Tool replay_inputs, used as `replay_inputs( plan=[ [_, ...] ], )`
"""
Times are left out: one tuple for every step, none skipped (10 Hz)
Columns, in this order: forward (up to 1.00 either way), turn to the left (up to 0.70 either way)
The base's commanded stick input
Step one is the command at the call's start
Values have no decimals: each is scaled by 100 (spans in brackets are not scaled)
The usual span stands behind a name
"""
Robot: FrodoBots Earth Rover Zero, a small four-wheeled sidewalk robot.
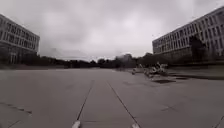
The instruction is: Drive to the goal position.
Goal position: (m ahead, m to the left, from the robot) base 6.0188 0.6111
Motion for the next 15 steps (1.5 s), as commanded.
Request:
replay_inputs(
  plan=[
    [70,0],
    [70,0],
    [70,0],
    [70,0],
    [70,0],
    [70,0],
    [70,0],
    [70,0],
    [70,0],
    [70,0],
    [70,0],
    [70,0],
    [70,0],
    [70,0],
    [70,0]
  ],
)
